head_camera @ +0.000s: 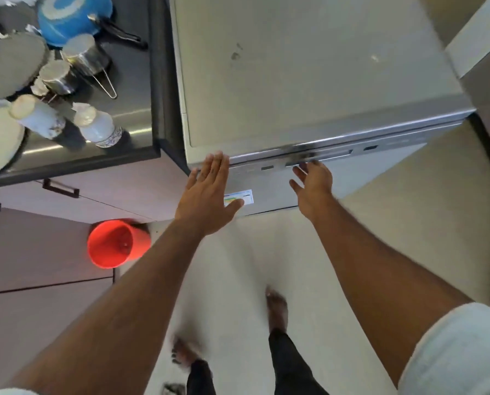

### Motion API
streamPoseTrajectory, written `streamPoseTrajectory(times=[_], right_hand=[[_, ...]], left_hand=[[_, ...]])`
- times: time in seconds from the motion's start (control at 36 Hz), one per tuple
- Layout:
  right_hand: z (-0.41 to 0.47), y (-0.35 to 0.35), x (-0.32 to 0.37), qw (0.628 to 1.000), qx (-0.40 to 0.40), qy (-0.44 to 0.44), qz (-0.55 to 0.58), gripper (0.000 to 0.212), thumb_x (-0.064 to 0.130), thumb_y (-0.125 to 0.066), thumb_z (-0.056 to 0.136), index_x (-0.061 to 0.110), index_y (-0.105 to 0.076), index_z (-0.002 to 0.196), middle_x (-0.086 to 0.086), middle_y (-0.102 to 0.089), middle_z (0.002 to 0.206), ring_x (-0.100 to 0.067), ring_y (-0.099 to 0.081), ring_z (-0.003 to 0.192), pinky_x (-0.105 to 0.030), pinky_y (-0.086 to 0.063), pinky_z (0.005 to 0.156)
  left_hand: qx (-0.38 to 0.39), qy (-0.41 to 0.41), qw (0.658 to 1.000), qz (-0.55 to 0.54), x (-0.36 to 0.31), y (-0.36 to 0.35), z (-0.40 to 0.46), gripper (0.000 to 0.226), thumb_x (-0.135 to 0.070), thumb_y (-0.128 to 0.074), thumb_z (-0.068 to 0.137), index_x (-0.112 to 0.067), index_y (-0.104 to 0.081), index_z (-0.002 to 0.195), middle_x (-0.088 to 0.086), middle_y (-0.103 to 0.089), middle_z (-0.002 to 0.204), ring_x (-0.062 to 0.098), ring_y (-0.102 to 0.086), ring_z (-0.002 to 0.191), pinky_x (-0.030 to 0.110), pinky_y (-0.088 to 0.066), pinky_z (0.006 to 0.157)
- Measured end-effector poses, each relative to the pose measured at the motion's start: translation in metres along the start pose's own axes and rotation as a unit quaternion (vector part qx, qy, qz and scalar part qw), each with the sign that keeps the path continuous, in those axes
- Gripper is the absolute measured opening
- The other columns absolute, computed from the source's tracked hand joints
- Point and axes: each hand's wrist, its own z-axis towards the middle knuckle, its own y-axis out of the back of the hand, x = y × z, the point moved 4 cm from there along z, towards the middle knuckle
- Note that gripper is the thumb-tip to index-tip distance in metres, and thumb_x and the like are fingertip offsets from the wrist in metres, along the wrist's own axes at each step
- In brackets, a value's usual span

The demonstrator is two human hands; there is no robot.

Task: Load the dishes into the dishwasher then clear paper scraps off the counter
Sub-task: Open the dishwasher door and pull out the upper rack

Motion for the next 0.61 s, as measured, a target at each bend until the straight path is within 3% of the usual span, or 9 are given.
streamPoseTrajectory(times=[0.14, 0.25, 0.36, 0.47, 0.61], right_hand=[[0.018, -0.008, 0.010, 0.991, 0.002, -0.034, 0.129, 0.030, 0.002, -0.040, 0.098, 0.008, -0.067, 0.108, -0.010, -0.066, 0.086, -0.024, -0.063, 0.083, -0.041, -0.056, 0.089], [0.022, -0.008, 0.007, 0.985, -0.002, -0.041, 0.170, 0.028, -0.002, -0.043, 0.093, 0.003, -0.066, 0.106, -0.017, -0.062, 0.086, -0.028, -0.059, 0.074, -0.044, -0.060, 0.083], [0.019, -0.008, 0.005, 0.981, 0.020, -0.052, 0.184, 0.011, 0.016, -0.055, 0.096, 0.009, -0.063, 0.098, -0.009, -0.062, 0.090, -0.027, -0.063, 0.086, -0.045, -0.059, 0.085], [0.019, -0.006, 0.008, 0.982, 0.032, -0.057, 0.177, 0.014, 0.026, -0.064, 0.094, 0.013, -0.063, 0.090, -0.004, -0.061, 0.086, -0.024, -0.064, 0.086, -0.045, -0.058, 0.089], [0.011, 0.016, -0.009, 0.994, 0.008, -0.034, 0.099, 0.031, 0.037, -0.074, 0.089, 0.013, -0.062, 0.104, -0.006, -0.067, 0.092, -0.021, -0.069, 0.088, -0.042, -0.062, 0.082]], left_hand=[[-0.022, 0.017, 1.000, -0.002, -0.004, -0.011, 0.000, 0.101, -0.056, -0.055, 0.093, -0.016, 0.009, 0.160, -0.001, 0.017, 0.166, 0.016, 0.016, 0.153, 0.044, -0.004, 0.126], [-0.025, 0.024, 0.999, -0.002, -0.008, -0.010, 0.001, 0.100, -0.055, -0.057, 0.093, -0.015, 0.005, 0.160, 0.000, 0.014, 0.167, 0.018, 0.013, 0.154, 0.044, -0.005, 0.126], [-0.029, 0.029, 0.999, 0.002, -0.009, -0.010, 0.001, 0.100, -0.054, -0.057, 0.093, -0.015, 0.005, 0.160, 0.001, 0.013, 0.167, 0.018, 0.013, 0.154, 0.044, -0.004, 0.126], [-0.037, 0.035, 0.999, 0.001, -0.009, -0.013, 0.002, 0.105, -0.055, -0.061, 0.090, -0.015, 0.005, 0.160, 0.001, 0.012, 0.168, 0.018, 0.012, 0.154, 0.046, -0.006, 0.126], [-0.061, 0.040, 0.997, -0.015, -0.011, -0.016, 0.001, 0.112, -0.058, -0.067, 0.084, -0.013, 0.002, 0.161, 0.003, 0.006, 0.169, 0.020, 0.008, 0.155, 0.050, -0.011, 0.125]])
